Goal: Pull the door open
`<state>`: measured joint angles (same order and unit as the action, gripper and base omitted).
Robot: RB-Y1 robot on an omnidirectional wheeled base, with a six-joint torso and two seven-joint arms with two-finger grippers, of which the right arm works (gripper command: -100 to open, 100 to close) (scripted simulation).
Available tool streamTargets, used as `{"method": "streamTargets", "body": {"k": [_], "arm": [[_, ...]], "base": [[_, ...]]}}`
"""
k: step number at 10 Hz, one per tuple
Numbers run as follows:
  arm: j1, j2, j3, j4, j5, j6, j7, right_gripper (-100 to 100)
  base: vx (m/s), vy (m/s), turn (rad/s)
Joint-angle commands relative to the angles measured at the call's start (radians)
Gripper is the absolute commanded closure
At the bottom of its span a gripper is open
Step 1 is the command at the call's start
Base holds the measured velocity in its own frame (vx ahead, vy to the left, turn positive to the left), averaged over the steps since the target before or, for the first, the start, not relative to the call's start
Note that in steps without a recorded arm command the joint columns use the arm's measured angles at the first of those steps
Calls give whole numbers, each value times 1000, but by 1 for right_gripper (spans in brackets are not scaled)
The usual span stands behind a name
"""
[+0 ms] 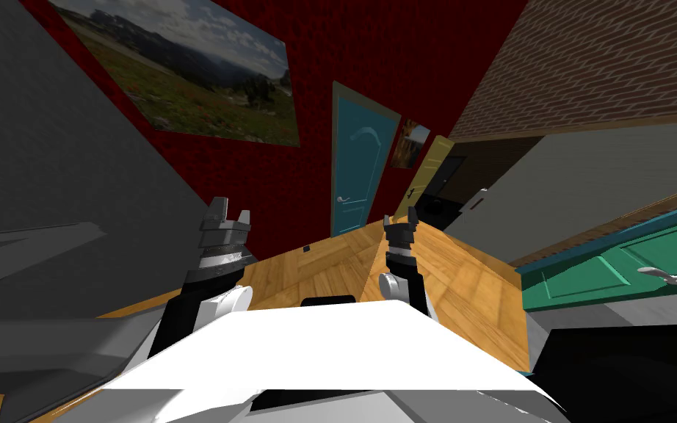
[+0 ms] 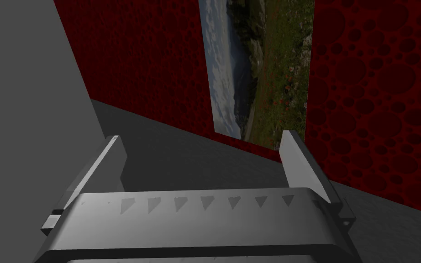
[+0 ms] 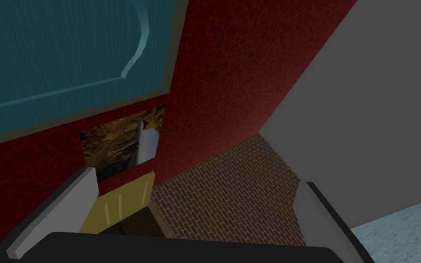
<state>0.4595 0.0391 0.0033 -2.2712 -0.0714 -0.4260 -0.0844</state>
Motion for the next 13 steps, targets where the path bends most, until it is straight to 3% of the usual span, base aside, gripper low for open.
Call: {"method": "streamTargets", "body": {"k": [1, 8, 13], "arm": [[-13, -9, -1, 28, 0, -5, 1, -100], [-84, -49, -9, 186, -3, -32, 6, -100], [-146, -76, -15, 324, -5, -55, 11, -100]], "base": [[33, -7, 46], [79, -30, 65], [73, -35, 78]]}}
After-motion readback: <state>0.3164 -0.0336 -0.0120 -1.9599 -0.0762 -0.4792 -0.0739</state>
